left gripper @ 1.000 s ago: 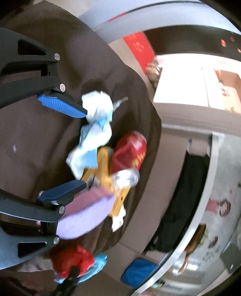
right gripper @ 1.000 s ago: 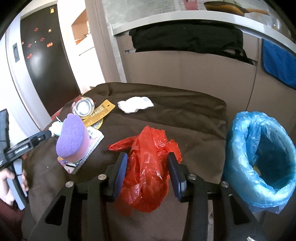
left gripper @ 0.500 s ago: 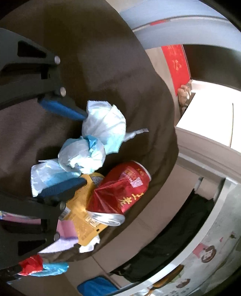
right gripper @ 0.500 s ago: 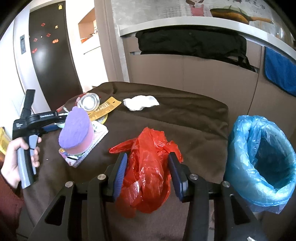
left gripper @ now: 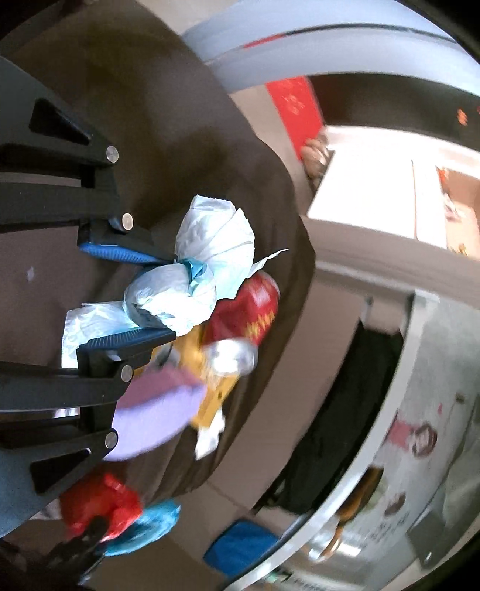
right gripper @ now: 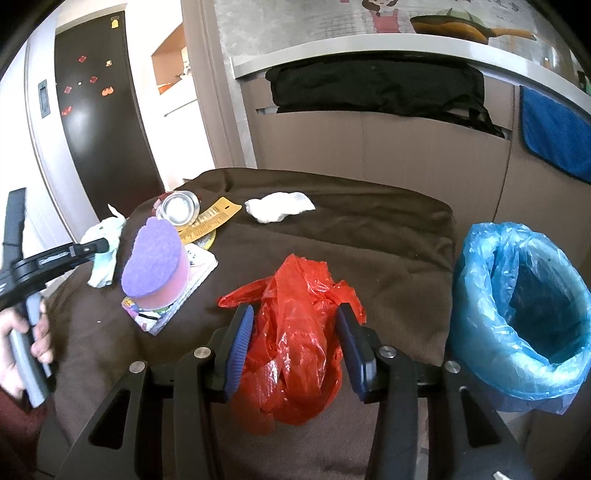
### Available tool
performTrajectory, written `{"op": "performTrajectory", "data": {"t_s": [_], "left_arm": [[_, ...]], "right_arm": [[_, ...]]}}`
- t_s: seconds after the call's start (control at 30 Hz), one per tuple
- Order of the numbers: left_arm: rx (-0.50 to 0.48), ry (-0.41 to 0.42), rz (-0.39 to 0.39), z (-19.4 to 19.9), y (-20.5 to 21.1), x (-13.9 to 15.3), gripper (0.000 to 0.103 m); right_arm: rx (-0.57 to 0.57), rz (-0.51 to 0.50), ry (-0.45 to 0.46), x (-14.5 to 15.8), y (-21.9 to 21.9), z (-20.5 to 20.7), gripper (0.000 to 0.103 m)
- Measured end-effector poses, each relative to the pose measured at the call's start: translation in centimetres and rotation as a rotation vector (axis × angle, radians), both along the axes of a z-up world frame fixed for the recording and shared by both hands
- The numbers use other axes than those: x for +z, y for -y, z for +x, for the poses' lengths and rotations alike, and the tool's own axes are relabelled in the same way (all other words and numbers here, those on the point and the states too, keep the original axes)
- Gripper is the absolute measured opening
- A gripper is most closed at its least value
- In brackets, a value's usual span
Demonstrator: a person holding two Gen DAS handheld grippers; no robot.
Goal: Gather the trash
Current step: 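Grasp the white tissue bundle with the left gripper while the right grasps the red plastic bag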
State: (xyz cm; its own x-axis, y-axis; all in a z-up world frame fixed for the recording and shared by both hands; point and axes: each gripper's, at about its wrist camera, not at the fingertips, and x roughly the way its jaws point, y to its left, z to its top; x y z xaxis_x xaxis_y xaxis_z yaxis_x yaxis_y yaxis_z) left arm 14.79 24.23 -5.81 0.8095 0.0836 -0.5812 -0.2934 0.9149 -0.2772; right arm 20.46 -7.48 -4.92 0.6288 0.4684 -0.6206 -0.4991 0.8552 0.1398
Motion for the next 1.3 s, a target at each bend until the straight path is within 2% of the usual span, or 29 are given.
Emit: {"op": "performTrajectory", "data": {"t_s": [0.2, 0.33, 0.67, 1.03, 1.3], "left_arm": [[-0.115, 0.025, 0.008, -1.6, 3.8, 2.3, 0.034], [-0.176, 0.033, 0.045, -2.4, 6.9, 3.3, 0.034], [-0.353, 0.007, 0.119, -3.3, 15.6, 3.8, 0.034], [-0.440, 0.016, 0.170, -3.9, 20.5, 4.9, 0.034], [-0.426, -0.016, 0.153, -3.6, 20.0, 4.1, 0.034]], "right_arm": [[-0.004, 0.023, -0.006, 0.5, 1.0, -0.7, 0.042], [-0.013, 0.036, 0.005, 1.0, 1.9, -1.6, 0.041], [-0.041, 0.078, 0.078, 3.1, 5.6, -4.3, 0.037], [-0.029, 0.114, 0.102, 4.1, 8.7, -5.3, 0.026], [0.000, 0.137, -0.001, 1.2, 8.2, -4.2, 0.022]]}}
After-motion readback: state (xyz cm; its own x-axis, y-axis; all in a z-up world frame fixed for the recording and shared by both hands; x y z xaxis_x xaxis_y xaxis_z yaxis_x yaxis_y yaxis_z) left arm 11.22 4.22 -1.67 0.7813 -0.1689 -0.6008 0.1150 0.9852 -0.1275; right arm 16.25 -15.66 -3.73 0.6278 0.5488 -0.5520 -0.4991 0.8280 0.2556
